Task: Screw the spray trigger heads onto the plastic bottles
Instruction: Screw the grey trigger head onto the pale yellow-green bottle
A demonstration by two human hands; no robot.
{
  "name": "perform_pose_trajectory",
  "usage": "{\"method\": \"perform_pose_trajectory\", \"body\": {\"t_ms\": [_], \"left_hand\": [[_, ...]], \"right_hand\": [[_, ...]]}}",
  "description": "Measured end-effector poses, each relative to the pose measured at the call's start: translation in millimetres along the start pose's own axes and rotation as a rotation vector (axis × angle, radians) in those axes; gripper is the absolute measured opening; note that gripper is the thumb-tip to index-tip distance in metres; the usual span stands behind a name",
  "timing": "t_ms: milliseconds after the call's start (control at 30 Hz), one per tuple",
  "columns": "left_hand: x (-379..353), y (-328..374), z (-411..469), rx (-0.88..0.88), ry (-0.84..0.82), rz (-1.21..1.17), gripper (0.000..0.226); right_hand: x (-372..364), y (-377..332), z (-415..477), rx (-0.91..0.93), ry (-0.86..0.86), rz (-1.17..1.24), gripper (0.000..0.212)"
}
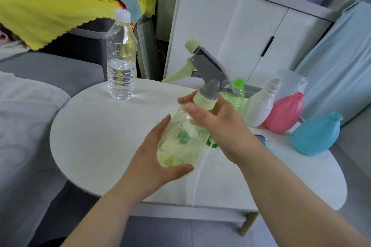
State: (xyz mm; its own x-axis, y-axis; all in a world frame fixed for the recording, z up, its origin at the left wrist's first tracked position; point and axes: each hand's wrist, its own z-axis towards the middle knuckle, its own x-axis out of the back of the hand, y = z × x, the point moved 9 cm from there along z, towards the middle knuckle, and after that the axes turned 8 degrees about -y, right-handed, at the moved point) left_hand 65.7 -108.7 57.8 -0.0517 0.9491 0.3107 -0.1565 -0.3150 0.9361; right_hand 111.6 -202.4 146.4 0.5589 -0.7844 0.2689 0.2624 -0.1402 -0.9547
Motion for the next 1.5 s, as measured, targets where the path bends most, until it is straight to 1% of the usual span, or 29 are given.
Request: {"method": "perform_pose_trajectory", "body": {"t_ms": [33, 67, 100, 167, 200, 267, 333, 400, 567, 633, 767, 833, 900, 1000, 1100, 1233, 1300, 1333, 1433, 1500], "left_hand": [[0.5, -0.9, 0.8, 0.0, -0.015, -0.015, 0.095], [2.8, -0.3, 1.4, -0.008, -0.009, -0.015, 0.088], [7.8, 0.5, 2.4, -0.018, 0.021, 0.004, 0.076], [23.6, -3.2, 6.5, -0.025, 0.123, 0.084, 0.05], [32.9, -7.1, 8.6, -0.022, 0.186, 0.145, 0.042], [47.5, -19.0, 14.2, 0.031, 0.274, 0.297, 0.035], [51.1, -37.0, 20.4, 0.131, 0.283, 0.428, 0.033], [46.4, -50.9, 24.8, 0.192, 0.251, 0.506, 0.035], [27.8, -67.3, 34.6, 0.19, 0.118, 0.692, 0.042], [25.1, -69.2, 37.3, 0.194, 0.093, 0.759, 0.043], [22.4, -72.3, 39.8, 0.205, 0.068, 0.816, 0.046], [22.5, -73.4, 40.1, 0.211, 0.064, 0.826, 0.046], [22.2, -74.5, 40.1, 0.216, 0.059, 0.833, 0.045], [22.5, -76.0, 39.8, 0.226, 0.056, 0.833, 0.045], [22.5, -76.8, 40.3, 0.231, 0.054, 0.826, 0.045], [22.2, -78.0, 40.9, 0.23, 0.05, 0.819, 0.046], [23.7, -78.6, 41.1, 0.234, 0.057, 0.8, 0.047], [24.6, -78.4, 41.0, 0.234, 0.062, 0.784, 0.048], [25.9, -73.9, 39.4, 0.225, 0.078, 0.729, 0.048], [28.8, -69.7, 37.7, 0.217, 0.094, 0.693, 0.045]], "right_hand": [[6.5, -1.0, 1.9, 0.004, 0.032, 0.018, 0.025], [17.0, -1.0, 5.1, 0.0, 0.086, 0.034, 0.029], [30.1, -1.6, 9.3, -0.005, 0.156, 0.037, 0.03], [60.1, -7.1, 19.5, 0.018, 0.299, -0.003, 0.017], [74.7, -10.5, 25.5, 0.035, 0.368, -0.046, 0.011], [98.6, -13.0, 40.6, 0.048, 0.472, -0.134, 0.012], [113.9, -5.4, 58.4, 0.026, 0.539, -0.174, 0.027], [123.5, 7.6, 76.6, -0.009, 0.583, -0.195, 0.044], [121.2, 39.5, 117.2, -0.053, 0.567, -0.216, 0.057], [113.8, 48.2, 128.3, -0.064, 0.54, -0.251, 0.057], [111.5, 62.0, 142.2, -0.082, 0.534, -0.313, 0.05], [114.9, 70.1, 144.9, -0.119, 0.527, -0.291, 0.045], [116.2, 76.6, 146.7, -0.165, 0.494, -0.282, 0.034], [115.2, 79.8, 147.2, -0.187, 0.459, -0.279, 0.032], [111.9, 81.1, 145.4, -0.185, 0.447, -0.264, 0.04], [112.0, 77.9, 135.0, -0.177, 0.446, -0.274, 0.067], [113.9, 75.3, 124.6, -0.187, 0.461, -0.3, 0.07], [115.6, 74.6, 116.8, -0.19, 0.487, -0.303, 0.066], [120.6, 77.4, 82.1, -0.221, 0.609, -0.301, 0.047], [119.2, 80.9, 59.8, -0.255, 0.644, -0.348, 0.038]]}}
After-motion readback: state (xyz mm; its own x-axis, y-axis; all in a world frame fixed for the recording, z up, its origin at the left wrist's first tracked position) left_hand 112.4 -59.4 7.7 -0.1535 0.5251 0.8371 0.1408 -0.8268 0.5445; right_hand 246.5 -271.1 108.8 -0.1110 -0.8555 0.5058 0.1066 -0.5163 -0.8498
